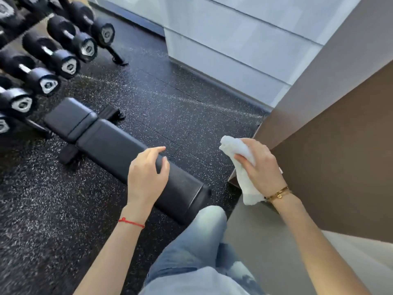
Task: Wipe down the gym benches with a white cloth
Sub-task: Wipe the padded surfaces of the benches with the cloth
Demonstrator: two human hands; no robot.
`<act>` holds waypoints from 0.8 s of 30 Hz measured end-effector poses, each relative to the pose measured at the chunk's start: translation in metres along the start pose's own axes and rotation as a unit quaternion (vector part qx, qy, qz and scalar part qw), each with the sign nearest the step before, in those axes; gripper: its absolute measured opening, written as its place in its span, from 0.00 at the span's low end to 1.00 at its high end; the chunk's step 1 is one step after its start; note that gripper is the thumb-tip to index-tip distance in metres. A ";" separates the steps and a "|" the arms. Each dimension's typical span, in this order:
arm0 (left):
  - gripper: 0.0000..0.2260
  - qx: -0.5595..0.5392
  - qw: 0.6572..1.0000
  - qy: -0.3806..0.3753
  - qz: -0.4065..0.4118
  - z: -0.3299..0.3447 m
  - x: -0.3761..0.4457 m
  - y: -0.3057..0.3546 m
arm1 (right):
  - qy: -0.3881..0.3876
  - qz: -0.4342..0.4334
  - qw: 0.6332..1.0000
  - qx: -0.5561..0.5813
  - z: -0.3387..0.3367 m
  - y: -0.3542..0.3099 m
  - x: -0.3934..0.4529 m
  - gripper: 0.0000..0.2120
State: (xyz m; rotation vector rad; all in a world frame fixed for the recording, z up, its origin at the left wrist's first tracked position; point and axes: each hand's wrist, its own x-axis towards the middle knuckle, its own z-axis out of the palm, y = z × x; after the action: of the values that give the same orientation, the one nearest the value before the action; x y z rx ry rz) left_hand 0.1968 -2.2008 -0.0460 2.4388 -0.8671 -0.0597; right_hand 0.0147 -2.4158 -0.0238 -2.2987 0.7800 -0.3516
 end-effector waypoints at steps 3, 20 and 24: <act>0.12 0.001 1.000 0.020 -0.024 0.000 0.001 0.008 | -0.030 -0.028 0.999 -0.001 0.002 0.004 0.022 0.16; 0.12 0.006 0.972 0.120 -0.204 0.030 0.113 -0.020 | -0.182 -0.205 0.961 -0.013 0.070 -0.015 0.247 0.17; 0.12 0.013 0.955 0.155 -0.251 0.029 0.172 -0.037 | -0.202 -0.226 0.953 -0.004 0.096 -0.035 0.329 0.17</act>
State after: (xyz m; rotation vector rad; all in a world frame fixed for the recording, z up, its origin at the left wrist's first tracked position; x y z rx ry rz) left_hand 0.3475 -2.2932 -0.0657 2.5410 -0.1025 0.1464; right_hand 0.3305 -2.5493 -0.0585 -2.4284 0.0469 -0.0658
